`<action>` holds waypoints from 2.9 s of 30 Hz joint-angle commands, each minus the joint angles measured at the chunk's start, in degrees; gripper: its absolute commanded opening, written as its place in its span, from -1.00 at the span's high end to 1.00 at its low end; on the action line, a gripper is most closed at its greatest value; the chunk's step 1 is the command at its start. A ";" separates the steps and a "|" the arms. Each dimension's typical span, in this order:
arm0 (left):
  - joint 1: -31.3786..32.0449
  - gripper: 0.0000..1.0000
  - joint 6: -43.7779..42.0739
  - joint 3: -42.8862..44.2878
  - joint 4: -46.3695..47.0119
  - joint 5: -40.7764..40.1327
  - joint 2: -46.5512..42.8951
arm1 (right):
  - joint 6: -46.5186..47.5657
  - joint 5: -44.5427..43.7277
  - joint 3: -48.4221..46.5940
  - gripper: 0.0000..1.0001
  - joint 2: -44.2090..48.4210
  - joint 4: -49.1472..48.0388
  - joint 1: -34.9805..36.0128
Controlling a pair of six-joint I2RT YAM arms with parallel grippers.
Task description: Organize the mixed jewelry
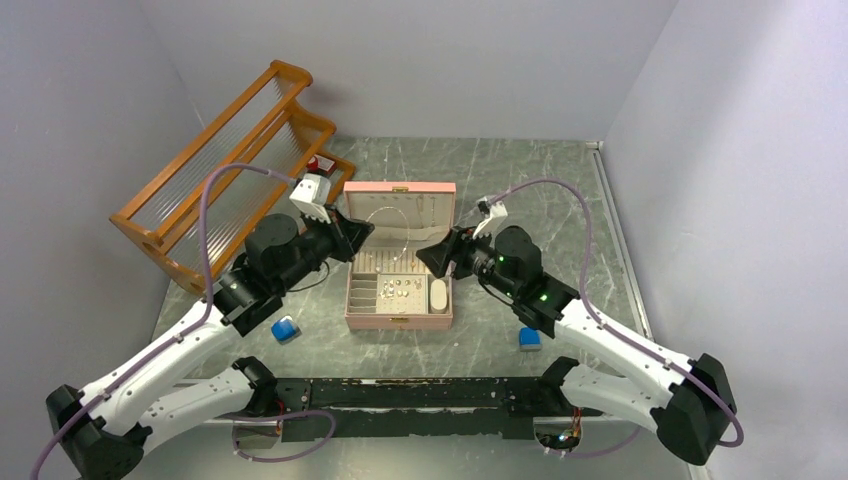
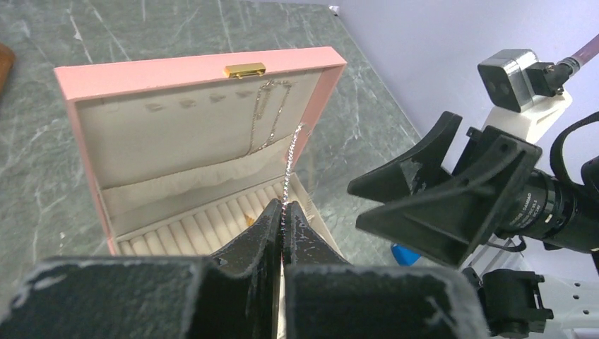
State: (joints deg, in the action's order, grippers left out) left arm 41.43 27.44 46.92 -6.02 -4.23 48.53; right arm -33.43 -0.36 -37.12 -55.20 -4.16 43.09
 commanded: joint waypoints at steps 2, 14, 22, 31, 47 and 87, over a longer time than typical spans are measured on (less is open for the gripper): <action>-0.32 0.90 0.38 -0.82 9.09 3.68 2.35 | 0.26 9.53 0.57 -0.37 -1.76 -13.48 -0.28; -0.30 0.90 0.28 -1.37 12.38 11.65 3.15 | -2.55 -0.99 -0.24 -0.16 -4.64 -11.82 -0.21; -0.35 0.90 0.41 -1.85 12.46 12.55 3.15 | -3.00 0.09 0.68 0.17 -6.81 -16.33 -0.29; -0.34 0.90 1.07 -2.32 10.60 10.44 2.61 | -5.29 3.74 1.68 0.86 -7.93 -18.85 -0.29; -0.30 0.90 0.94 -2.79 8.83 5.92 2.18 | -5.68 4.88 1.81 0.39 -8.80 -19.54 -0.29; -1.12 -0.61 9.26 -1.36 -2.45 -16.44 3.94 | 2.54 1.71 -6.99 1.00 -22.06 -24.83 -0.22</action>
State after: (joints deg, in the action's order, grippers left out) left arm 40.69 34.98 44.51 -7.68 -17.23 54.81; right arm -33.41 1.54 -41.63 -75.24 -26.15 43.07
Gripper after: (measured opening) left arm 0.809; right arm 0.018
